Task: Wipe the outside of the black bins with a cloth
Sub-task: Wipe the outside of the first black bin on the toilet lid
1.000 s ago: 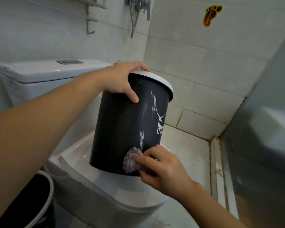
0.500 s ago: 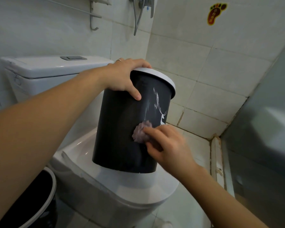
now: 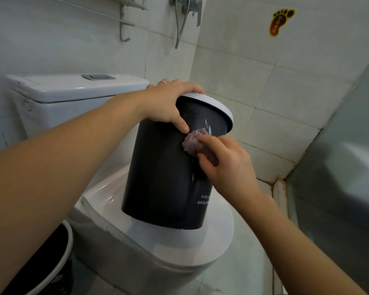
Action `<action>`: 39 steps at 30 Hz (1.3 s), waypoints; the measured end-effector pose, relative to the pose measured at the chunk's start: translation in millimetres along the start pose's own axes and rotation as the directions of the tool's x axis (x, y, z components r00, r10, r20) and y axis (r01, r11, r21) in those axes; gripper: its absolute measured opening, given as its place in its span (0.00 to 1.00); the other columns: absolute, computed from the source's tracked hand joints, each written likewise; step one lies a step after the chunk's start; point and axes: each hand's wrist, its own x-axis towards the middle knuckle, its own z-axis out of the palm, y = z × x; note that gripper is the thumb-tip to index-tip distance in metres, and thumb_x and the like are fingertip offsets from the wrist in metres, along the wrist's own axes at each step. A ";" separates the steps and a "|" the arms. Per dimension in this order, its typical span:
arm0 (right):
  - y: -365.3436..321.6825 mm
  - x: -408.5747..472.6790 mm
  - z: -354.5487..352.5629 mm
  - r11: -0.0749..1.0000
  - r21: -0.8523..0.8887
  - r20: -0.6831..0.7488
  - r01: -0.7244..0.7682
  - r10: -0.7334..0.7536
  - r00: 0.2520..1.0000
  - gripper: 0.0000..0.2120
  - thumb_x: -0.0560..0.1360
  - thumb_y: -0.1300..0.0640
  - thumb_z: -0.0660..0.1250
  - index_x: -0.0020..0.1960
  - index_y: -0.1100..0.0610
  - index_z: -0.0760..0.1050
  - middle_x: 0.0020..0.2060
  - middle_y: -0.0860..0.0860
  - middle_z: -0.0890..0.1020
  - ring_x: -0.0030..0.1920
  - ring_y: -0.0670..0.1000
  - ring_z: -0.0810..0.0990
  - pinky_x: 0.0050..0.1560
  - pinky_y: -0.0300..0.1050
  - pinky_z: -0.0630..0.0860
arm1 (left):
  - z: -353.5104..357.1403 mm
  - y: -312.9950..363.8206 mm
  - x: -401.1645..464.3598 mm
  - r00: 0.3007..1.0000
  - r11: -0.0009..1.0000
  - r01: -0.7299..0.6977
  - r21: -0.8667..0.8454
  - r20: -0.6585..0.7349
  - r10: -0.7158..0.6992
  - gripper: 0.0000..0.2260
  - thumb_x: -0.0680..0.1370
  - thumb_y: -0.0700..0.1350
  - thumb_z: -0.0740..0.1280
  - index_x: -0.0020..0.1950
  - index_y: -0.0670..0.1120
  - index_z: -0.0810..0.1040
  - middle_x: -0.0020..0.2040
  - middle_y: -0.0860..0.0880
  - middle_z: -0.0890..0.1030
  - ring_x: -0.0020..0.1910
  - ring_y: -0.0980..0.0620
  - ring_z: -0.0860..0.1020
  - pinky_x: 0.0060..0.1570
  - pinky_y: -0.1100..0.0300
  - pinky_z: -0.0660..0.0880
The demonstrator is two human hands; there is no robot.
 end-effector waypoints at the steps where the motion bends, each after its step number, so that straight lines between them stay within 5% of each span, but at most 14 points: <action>1: -1.3 -5.1 1.1 1.000 0.005 0.010 0.029 -0.029 1.000 0.15 0.72 0.62 0.73 0.58 0.59 0.81 0.41 0.57 0.79 0.41 0.59 0.77 0.38 0.55 0.77 | -0.1 -0.6 0.0 1.000 1.000 0.004 0.001 0.002 -0.004 0.40 0.65 0.52 0.80 0.71 0.67 0.64 0.66 0.53 0.70 0.68 0.46 0.64 0.69 0.41 0.62; 7: -3.3 -34.3 1.6 0.971 0.006 0.155 0.239 -0.237 0.959 0.12 0.73 0.59 0.72 0.57 0.56 0.82 0.42 0.54 0.80 0.40 0.56 0.77 0.35 0.52 0.77 | 0.2 -2.5 -0.4 1.000 1.000 0.010 -0.017 -0.002 -0.010 0.37 0.67 0.50 0.79 0.70 0.67 0.65 0.66 0.54 0.71 0.68 0.47 0.63 0.69 0.42 0.62; 16: 4.0 34.5 -5.0 0.998 -0.034 -0.034 -0.052 0.051 0.998 0.15 0.74 0.59 0.70 0.60 0.55 0.80 0.42 0.56 0.79 0.45 0.58 0.77 0.41 0.51 0.74 | -2.9 3.6 -3.8 1.000 0.999 -0.009 -0.035 0.011 0.010 0.29 0.75 0.47 0.71 0.70 0.67 0.65 0.66 0.53 0.70 0.69 0.47 0.63 0.70 0.44 0.60; 23: -5.4 0.8 -3.9 0.994 -0.028 0.054 0.103 -0.102 0.993 0.15 0.72 0.62 0.73 0.58 0.58 0.81 0.41 0.56 0.80 0.41 0.58 0.77 0.35 0.54 0.77 | -1.9 5.7 -4.0 1.000 0.999 0.000 -0.051 0.011 0.000 0.28 0.76 0.44 0.69 0.70 0.68 0.66 0.58 0.56 0.67 0.68 0.45 0.62 0.71 0.43 0.58; 31: 2.2 40.7 -6.1 0.993 -0.001 -0.127 -0.118 0.117 0.985 0.14 0.74 0.61 0.69 0.59 0.56 0.80 0.41 0.57 0.80 0.44 0.59 0.77 0.42 0.48 0.71 | -2.2 12.3 -6.2 0.999 0.999 -0.034 -0.018 0.016 0.035 0.27 0.77 0.43 0.67 0.70 0.67 0.66 0.56 0.55 0.67 0.68 0.46 0.63 0.71 0.44 0.56; 39: 4.1 42.2 -10.0 0.992 -0.103 -0.081 -0.077 0.068 0.994 0.12 0.75 0.58 0.68 0.58 0.57 0.80 0.42 0.56 0.80 0.44 0.58 0.76 0.40 0.51 0.72 | -4.6 8.9 -8.5 0.998 0.998 -0.041 -0.045 0.046 0.043 0.27 0.77 0.43 0.67 0.69 0.69 0.65 0.56 0.58 0.66 0.66 0.49 0.62 0.70 0.45 0.57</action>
